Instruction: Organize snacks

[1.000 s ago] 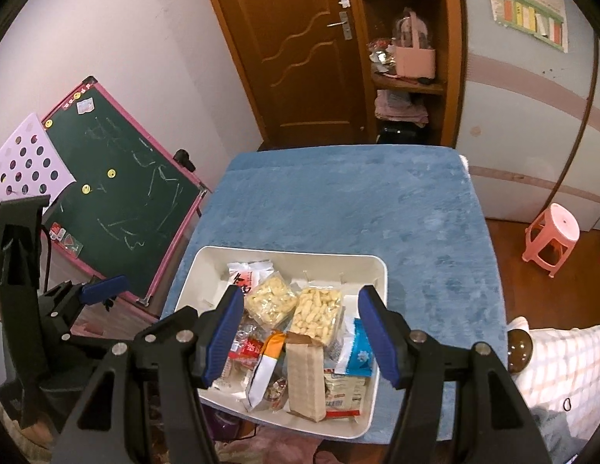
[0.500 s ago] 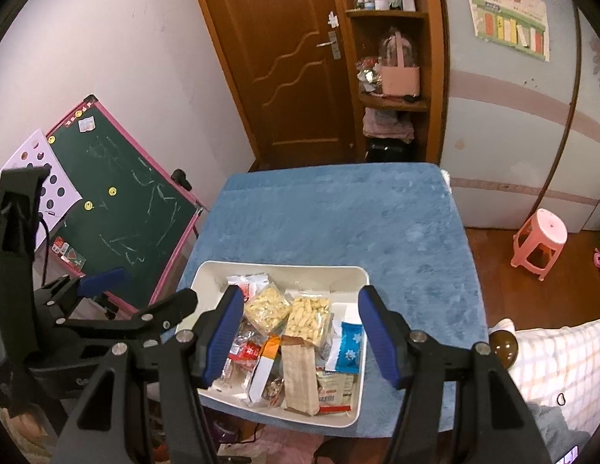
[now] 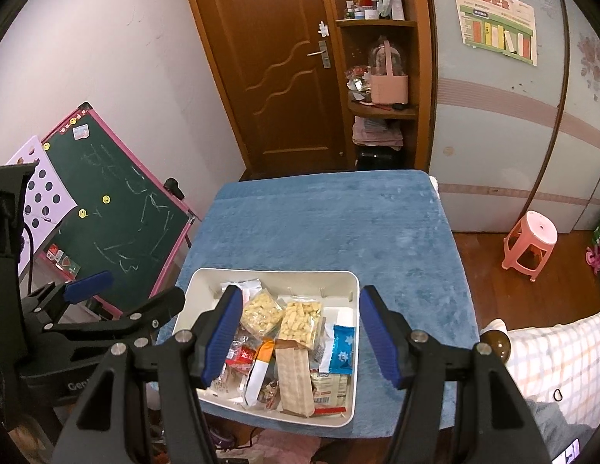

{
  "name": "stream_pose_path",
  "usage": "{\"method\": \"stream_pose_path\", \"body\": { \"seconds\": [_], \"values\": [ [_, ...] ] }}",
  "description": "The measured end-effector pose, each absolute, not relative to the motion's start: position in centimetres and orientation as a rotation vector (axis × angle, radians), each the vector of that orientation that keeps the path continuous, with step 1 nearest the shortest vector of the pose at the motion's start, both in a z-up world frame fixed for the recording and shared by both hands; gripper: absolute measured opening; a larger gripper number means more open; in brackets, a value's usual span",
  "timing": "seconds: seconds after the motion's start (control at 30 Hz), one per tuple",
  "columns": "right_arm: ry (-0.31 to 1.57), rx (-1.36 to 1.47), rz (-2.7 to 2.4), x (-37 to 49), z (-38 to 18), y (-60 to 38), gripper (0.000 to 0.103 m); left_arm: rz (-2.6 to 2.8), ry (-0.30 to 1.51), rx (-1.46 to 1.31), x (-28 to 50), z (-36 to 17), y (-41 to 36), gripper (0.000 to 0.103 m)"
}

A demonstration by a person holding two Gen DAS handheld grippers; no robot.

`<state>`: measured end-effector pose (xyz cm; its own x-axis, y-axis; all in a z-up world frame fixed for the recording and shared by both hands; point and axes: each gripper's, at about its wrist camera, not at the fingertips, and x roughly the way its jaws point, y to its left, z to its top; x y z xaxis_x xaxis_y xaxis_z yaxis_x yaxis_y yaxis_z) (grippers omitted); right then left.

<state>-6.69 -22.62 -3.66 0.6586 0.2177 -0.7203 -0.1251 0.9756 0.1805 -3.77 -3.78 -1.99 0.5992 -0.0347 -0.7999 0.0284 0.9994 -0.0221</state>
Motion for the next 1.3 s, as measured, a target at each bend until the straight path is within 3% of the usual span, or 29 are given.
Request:
{"method": "stream_pose_path", "body": {
  "seconds": [1.3],
  "values": [
    [0.840,0.139,0.196,-6.66,-3.70,-22.96,0.063,-0.030,0.927,0.001,-3.83,-1.82,-3.83,0.100]
  ]
}}
